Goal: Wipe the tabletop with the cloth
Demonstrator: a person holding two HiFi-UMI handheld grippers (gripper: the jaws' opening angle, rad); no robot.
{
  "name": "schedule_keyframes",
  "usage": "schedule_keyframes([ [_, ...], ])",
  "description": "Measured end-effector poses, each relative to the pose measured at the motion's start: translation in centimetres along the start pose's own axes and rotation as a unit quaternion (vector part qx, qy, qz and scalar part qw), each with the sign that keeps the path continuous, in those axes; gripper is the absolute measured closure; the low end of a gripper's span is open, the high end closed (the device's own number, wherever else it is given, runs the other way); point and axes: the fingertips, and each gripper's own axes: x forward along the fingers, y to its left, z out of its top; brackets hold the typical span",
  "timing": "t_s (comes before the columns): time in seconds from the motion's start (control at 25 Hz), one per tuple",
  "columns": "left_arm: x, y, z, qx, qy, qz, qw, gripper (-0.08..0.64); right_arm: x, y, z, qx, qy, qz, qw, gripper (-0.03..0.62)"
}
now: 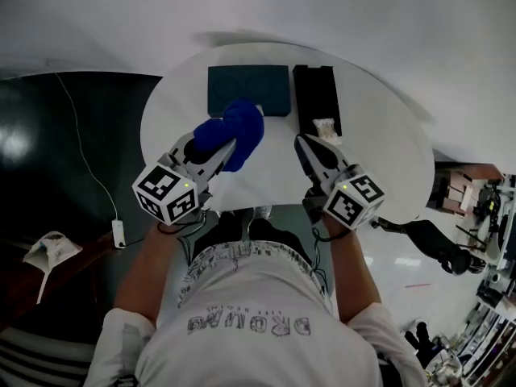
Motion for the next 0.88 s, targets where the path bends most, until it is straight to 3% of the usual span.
schedule_keyframes([
  [0.88,-6.2,1.8,4.1,0.004,-0.047,0.033,0.9983,0.44,2.4,5.9,2.2,-0.058,-0.008,0.04,0.997,0.584],
])
